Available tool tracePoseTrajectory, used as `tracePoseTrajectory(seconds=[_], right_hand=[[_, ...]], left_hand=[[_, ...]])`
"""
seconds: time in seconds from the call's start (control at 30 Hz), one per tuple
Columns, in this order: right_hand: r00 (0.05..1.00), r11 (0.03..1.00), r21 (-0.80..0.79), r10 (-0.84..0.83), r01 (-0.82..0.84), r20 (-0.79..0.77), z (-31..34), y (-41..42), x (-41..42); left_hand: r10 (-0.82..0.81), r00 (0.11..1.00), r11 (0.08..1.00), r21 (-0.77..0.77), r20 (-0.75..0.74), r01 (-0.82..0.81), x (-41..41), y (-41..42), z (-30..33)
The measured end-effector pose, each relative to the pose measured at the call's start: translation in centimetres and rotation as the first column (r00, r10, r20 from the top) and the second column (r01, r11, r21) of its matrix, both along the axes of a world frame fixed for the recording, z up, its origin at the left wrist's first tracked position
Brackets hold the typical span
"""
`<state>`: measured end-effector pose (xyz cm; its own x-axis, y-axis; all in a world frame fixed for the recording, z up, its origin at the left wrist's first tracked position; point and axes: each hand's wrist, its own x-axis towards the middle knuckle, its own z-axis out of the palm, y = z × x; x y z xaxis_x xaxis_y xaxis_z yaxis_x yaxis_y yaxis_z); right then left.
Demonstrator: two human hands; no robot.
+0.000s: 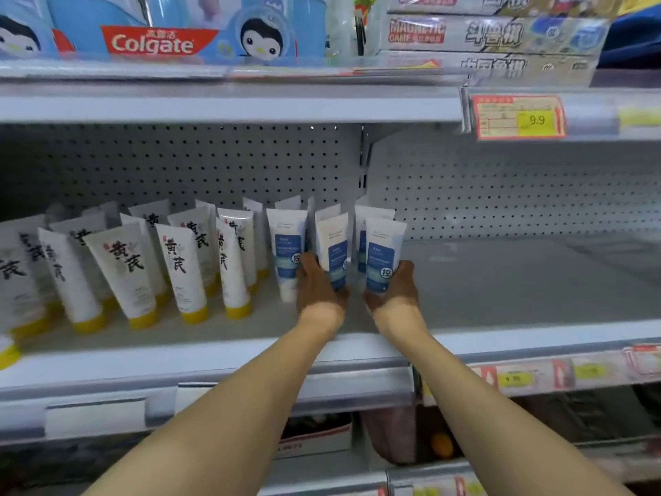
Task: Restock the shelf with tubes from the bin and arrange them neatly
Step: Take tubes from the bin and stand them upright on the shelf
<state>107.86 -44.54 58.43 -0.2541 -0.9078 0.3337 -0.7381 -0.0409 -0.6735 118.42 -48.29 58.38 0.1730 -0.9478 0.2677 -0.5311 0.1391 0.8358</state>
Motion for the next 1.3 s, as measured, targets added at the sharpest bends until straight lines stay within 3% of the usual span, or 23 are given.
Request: tracePoseTrajectory(seconds=[0.1,0.33,0.47,0.57,0.73,1.13,1.3], right_hand=[[0.984,0.999,0.023,-0.028,0.024,0.174,-0.2,0.5,0.3],[0.993,0.989,0.107,-0.092,0.1,-0.077,0.8,3.7,1.3],[0.978,0.993,0.121,0.021,0.004,-0.206,1.4,6.8,4.0],[0.923,0.983,0.165,0.141,-0.087,-0.357,1.8,8.8,7.1],[0.855,0.957,0.205,0.278,-0.206,-0.438,2.4,11.9,14.2],[0.591,0.782,0.331,0.618,-0.527,-0.518,1.0,19.2,34.0],[0.484,0.703,0.373,0.697,-0.605,-0.529,-1.6,23.0,42.4]], left_hand=[[-0.021,1.0,0.999,0.026,0.02,0.02,0.3,0.2,-0.1],[-0.055,0.991,0.996,0.08,0.125,0.045,2.9,2.5,0.5],[-0.061,0.979,0.995,0.09,0.193,0.044,5.8,5.2,2.5],[-0.027,0.985,1.0,0.019,0.172,0.024,8.8,7.5,4.4],[0.038,0.976,0.999,-0.027,0.213,-0.033,16.1,10.9,6.5],[0.264,0.859,0.946,0.057,0.438,-0.32,37.1,22.7,4.6],[0.242,0.814,0.894,0.205,0.527,-0.399,46.3,29.5,0.9]])
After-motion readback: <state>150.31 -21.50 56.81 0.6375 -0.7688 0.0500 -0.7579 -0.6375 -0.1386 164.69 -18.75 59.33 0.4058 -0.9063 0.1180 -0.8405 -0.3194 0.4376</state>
